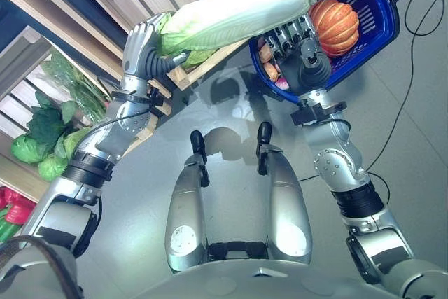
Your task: Pick up fruits and vegetables into the basket
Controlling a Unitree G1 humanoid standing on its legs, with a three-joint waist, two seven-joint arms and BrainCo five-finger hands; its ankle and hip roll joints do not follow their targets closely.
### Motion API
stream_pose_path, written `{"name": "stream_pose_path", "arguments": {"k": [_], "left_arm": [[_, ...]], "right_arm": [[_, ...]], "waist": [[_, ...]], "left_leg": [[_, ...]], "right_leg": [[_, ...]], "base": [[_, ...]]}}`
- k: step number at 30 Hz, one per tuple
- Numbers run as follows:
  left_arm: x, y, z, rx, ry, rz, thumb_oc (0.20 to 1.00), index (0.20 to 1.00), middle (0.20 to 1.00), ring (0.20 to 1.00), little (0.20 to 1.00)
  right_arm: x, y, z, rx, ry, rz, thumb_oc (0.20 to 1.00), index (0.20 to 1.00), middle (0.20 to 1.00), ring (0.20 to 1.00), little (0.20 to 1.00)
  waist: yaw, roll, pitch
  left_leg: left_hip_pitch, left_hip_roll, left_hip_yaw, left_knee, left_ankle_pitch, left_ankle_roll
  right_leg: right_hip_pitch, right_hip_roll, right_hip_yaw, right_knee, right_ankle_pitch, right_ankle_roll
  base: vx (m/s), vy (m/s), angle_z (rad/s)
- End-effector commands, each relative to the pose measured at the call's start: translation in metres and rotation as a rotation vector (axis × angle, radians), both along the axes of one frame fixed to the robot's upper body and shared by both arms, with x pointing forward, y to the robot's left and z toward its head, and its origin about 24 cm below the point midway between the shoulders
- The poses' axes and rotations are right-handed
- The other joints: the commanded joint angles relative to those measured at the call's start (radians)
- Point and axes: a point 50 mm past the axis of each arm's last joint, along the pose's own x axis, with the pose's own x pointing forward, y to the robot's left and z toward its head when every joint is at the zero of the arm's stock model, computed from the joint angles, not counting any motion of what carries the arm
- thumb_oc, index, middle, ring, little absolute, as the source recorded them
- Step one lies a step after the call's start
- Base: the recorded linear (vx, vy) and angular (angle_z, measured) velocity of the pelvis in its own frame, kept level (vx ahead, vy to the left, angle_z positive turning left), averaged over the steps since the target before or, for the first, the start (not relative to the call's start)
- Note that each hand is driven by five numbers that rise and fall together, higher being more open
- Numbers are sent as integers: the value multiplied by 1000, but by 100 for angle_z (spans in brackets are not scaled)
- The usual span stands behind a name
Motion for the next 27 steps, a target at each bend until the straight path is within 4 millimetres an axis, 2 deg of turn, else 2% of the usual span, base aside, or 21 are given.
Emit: {"name": "stream_pose_path", "arguments": {"k": [1, 7, 20, 27], "left_arm": [[-17, -27, 19, 40, -135, -142, 200, 200, 200, 200, 200], [-17, -36, 11, 82, -97, -142, 200, 200, 200, 200, 200], [-27, -36, 6, 232, -276, 8, 200, 200, 200, 200, 200], [-28, -40, 3, 273, -296, 32, 200, 200, 200, 200, 200]], "right_arm": [[-16, 12, 30, 103, -165, 73, 1000, 1000, 1000, 1000, 1000], [-12, 9, 31, 87, -159, -16, 1000, 1000, 1000, 1000, 1000], [2, -9, 11, 47, 20, -298, 1000, 1000, 1000, 1000, 1000], [6, -4, 1, 51, 81, -282, 1000, 1000, 1000, 1000, 1000]], "waist": [[-5, -27, -74], [0, -32, -76], [-6, -31, -75], [-3, -31, -74]], "left_leg": [[-15, -55, 43, 29, -75, 73], [-4, -54, 44, 21, -75, 74], [14, -50, 55, -5, -65, 72], [25, -51, 61, -16, -62, 71]], "right_leg": [[63, -15, 19, -48, -31, 89], [76, -16, 18, -58, -27, 94], [94, -15, 22, -86, -16, 96], [109, -21, 19, -101, -13, 98]], "base": [[0, 0, 0], [-1, -4, 1], [0, 0, 0], [-7, 11, -2]]}}
